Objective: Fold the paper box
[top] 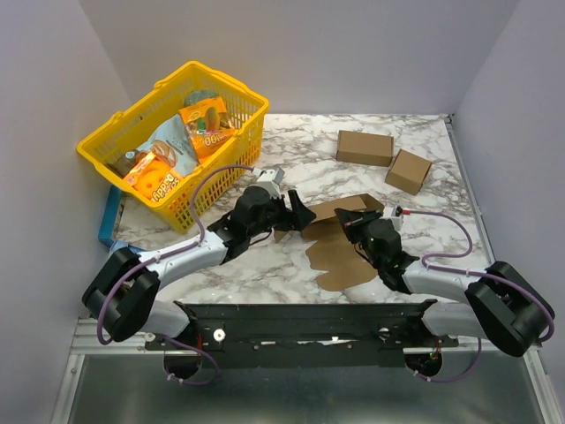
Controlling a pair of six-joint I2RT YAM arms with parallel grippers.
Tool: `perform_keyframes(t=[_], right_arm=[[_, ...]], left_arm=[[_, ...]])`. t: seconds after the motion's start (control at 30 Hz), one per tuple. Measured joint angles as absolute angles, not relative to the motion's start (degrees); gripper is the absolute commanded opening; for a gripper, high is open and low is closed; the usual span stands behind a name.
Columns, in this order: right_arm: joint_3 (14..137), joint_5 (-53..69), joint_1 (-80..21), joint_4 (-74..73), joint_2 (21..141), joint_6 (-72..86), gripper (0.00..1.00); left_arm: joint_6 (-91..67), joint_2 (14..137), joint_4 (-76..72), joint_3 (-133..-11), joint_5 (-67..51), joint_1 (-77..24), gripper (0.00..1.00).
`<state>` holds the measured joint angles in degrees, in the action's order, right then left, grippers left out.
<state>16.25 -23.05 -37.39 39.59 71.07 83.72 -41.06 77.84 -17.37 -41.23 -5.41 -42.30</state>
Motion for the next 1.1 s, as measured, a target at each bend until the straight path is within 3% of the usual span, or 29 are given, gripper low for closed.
perform_keyframes(t=[0.67,0.87,1.1], right_arm=[[15.2,-23.1,-37.4,41.0,71.1,83.8,0.09],[15.1,-23.4,-37.1,41.1,71.4,83.8,0.09],[15.0,-23.6,-37.0,42.2,72.1,83.8,0.08]], left_arm=[[-44.0,90.0,-22.9,-45.8,-10.9,-43.3,0.78],[-44.4,94.3,-24.6,-48.4,-12.8,-43.3,0.72],[-44.6,96.2,-26.1,-49.4,-13.9,-43.1,0.52]])
